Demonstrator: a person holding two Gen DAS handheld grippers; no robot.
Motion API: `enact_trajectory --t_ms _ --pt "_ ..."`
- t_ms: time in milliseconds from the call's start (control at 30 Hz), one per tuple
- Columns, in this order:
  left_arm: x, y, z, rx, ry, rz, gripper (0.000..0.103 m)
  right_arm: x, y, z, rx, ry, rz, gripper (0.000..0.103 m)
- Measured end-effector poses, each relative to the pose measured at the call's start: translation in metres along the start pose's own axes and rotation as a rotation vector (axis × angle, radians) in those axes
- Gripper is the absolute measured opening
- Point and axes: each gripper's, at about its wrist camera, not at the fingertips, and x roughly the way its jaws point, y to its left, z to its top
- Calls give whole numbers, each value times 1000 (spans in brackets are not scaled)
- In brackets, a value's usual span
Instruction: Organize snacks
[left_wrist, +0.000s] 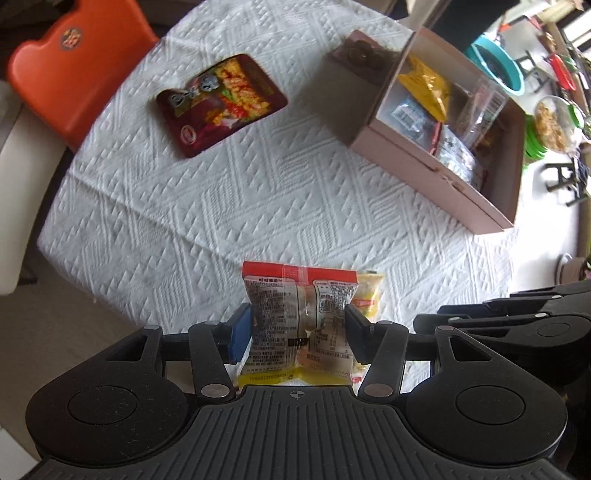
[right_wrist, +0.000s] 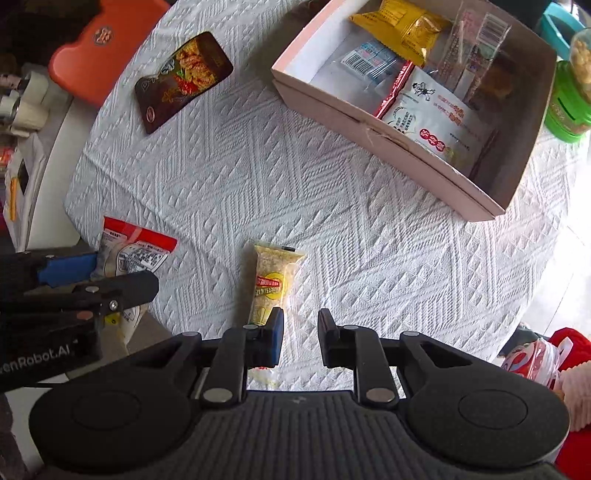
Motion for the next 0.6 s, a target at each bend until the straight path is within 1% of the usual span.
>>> enact_trajectory --t_ms 33,67,100,133,167,200,267,333,400,467,500,600 --pt "1 1 -3 -28 3 17 58 3 -1 3 -17 23 23 23" --pt "4 2 -5 -50 6 26 58 7 -1 5 -29 41 40 31" --pt "6 3 -8 -69 11 34 57 13 2 7 -42 59 55 35" --pt "9 6 -10 -86 13 60 57 20 6 9 -55 76 63 44" --pt "11 8 -12 -97 11 83 57 28 12 11 -71 89 57 47" --pt "13 10 -13 -110 11 96 57 36 19 11 -91 98 34 48" --pt "15 20 -21 -158 14 97 57 58 32 9 -132 126 -24 50" --pt "16 27 -30 -190 6 84 57 77 39 6 -145 155 -63 50" --pt "18 33 -38 -207 -2 68 57 87 45 1 -168 164 -52 49" --pt "20 34 -46 -222 -10 58 57 86 50 -4 -187 158 -36 32" --pt "19 34 -51 -232 -14 51 57 84 53 -6 -199 151 -43 32" --pt "17 31 -61 -276 -19 3 57 74 55 -11 -254 127 -101 31"
